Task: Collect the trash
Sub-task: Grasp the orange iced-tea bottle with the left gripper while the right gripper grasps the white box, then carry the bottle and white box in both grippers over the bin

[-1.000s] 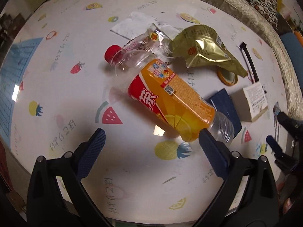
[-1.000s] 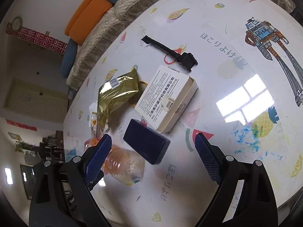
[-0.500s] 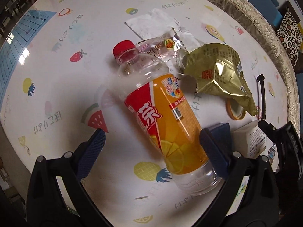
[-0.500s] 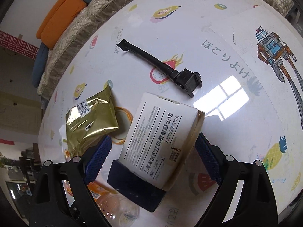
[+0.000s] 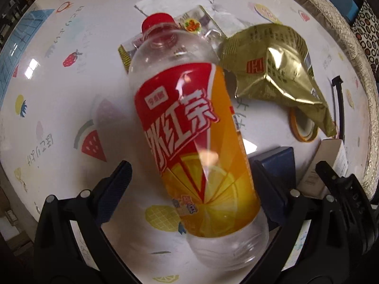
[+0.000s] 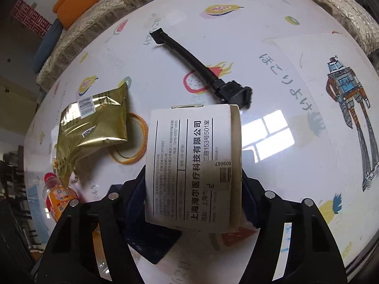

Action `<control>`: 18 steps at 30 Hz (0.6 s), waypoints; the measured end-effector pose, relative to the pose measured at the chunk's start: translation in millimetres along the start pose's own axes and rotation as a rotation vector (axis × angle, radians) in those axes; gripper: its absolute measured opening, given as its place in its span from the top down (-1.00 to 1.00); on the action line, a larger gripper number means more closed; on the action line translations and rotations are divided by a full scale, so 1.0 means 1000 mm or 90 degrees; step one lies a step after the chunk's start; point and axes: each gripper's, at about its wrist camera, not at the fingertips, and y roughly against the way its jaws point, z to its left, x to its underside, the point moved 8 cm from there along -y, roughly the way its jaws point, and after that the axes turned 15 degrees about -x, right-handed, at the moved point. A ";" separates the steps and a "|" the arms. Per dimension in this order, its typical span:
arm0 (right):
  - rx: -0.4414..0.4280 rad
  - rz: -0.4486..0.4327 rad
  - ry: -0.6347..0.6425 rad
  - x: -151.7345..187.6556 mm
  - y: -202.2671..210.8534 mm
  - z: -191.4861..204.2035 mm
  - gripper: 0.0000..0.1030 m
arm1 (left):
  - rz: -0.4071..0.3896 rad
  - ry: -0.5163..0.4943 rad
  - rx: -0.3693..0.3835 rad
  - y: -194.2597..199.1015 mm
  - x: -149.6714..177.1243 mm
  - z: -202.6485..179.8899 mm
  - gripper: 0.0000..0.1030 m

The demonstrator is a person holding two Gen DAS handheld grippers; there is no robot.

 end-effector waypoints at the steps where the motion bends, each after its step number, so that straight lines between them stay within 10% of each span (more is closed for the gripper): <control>1: -0.004 0.002 0.001 0.002 0.003 -0.004 -0.34 | 0.010 -0.024 0.000 -0.007 0.003 -0.005 -0.88; 4: -0.028 -0.004 -0.017 0.007 0.014 -0.015 -0.33 | -0.067 -0.099 -0.015 0.004 0.007 -0.017 -0.38; 18: -0.123 -0.041 -0.026 0.029 0.057 -0.024 -0.32 | -0.162 -0.134 0.006 0.037 0.030 0.015 -0.15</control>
